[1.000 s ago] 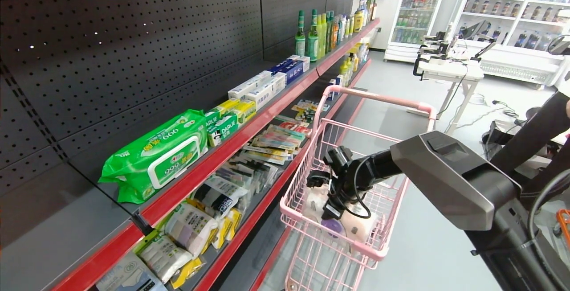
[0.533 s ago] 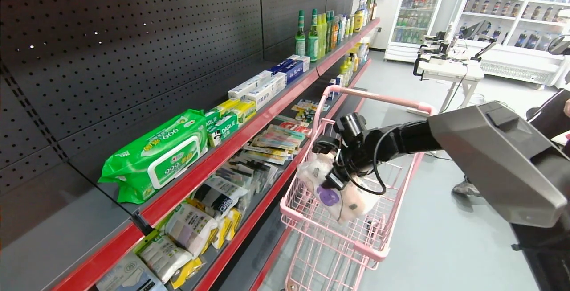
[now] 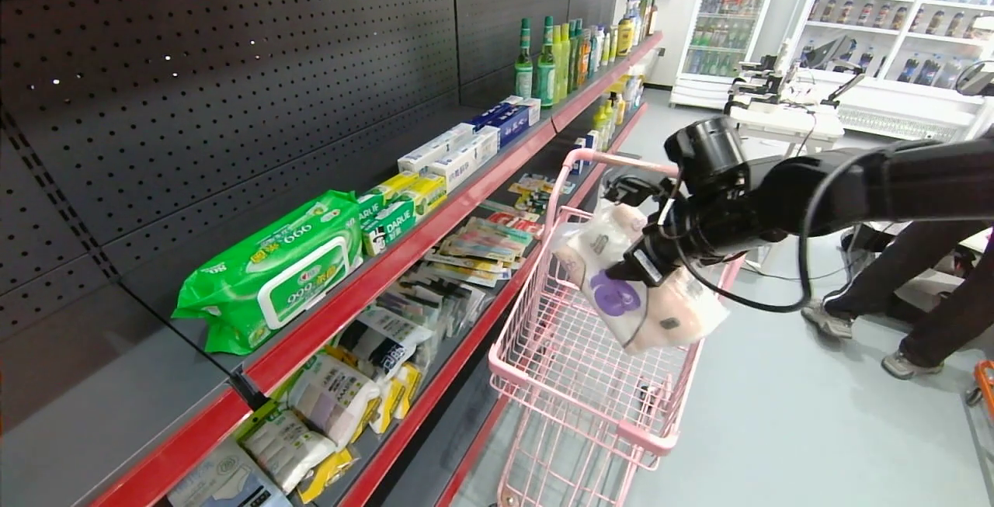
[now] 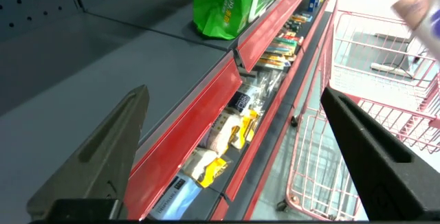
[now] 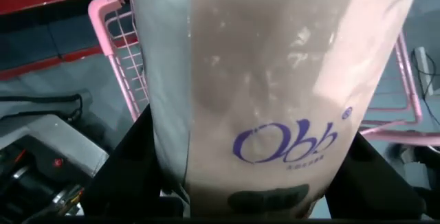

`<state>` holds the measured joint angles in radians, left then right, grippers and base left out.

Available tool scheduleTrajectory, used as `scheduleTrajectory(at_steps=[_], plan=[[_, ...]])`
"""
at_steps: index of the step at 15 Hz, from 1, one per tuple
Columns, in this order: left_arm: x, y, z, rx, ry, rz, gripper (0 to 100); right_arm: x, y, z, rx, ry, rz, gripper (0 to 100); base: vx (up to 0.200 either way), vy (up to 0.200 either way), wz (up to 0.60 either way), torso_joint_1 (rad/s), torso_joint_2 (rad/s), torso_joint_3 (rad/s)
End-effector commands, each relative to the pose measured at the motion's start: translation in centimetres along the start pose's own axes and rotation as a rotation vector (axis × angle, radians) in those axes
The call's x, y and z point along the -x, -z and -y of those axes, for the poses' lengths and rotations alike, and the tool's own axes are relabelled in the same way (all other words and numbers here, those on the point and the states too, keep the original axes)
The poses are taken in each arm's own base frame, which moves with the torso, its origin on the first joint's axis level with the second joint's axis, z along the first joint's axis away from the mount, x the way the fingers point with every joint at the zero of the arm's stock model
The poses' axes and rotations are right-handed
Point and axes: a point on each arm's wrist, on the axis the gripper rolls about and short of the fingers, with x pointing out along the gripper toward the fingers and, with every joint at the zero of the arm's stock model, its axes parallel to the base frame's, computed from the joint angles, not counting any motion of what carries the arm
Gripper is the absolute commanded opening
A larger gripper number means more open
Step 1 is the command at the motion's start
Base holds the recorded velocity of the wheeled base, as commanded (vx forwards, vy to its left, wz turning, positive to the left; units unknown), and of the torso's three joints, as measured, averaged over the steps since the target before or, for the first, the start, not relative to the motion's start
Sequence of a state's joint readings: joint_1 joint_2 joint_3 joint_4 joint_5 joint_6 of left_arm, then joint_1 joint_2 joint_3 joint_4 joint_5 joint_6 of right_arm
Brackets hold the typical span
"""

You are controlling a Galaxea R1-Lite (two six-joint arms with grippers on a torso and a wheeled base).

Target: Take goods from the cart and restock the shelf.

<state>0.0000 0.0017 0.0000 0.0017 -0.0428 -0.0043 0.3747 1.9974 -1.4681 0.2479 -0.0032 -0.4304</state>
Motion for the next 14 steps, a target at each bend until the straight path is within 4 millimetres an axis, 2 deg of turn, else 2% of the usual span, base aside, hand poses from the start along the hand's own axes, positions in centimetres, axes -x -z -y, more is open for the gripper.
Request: scheduleTrajectory(at_steps=[1, 3, 6, 8, 11, 13, 14], plan=[[0.0, 0.0, 0.0, 0.000, 0.000, 0.000, 100, 9.7, 1.0, -0.2, -0.048, 0.085, 0.115, 0, 0.000, 0.000, 0.00, 0.000, 0.00, 0.000], [0.0, 0.0, 0.0, 0.000, 0.000, 0.000, 100, 14.6, 3.1, -1.1, -0.107, 0.108, 0.169, 0, 0.000, 0.000, 0.00, 0.000, 0.00, 0.000], [0.0, 0.0, 0.0, 0.000, 0.000, 0.000, 100, 20.5, 6.5, -2.0, -0.151, 0.240, 0.227, 0, 0.000, 0.000, 0.00, 0.000, 0.00, 0.000], [0.0, 0.0, 0.0, 0.000, 0.000, 0.000, 100, 23.1, 8.6, -2.9, -0.233, 0.282, 0.312, 0, 0.000, 0.000, 0.00, 0.000, 0.00, 0.000], [0.0, 0.0, 0.0, 0.000, 0.000, 0.000, 100, 27.0, 13.8, -5.3, -0.284, 0.391, 0.413, 0, 0.000, 0.000, 0.00, 0.000, 0.00, 0.000], [0.0, 0.0, 0.0, 0.000, 0.000, 0.000, 100, 29.0, 16.6, -6.6, -0.304, 0.459, 0.477, 0, 0.000, 0.000, 0.00, 0.000, 0.00, 0.000], [0.0, 0.0, 0.0, 0.000, 0.000, 0.000, 100, 29.7, 17.4, -7.0, -0.314, 0.482, 0.503, 0, 0.000, 0.000, 0.00, 0.000, 0.00, 0.000]])
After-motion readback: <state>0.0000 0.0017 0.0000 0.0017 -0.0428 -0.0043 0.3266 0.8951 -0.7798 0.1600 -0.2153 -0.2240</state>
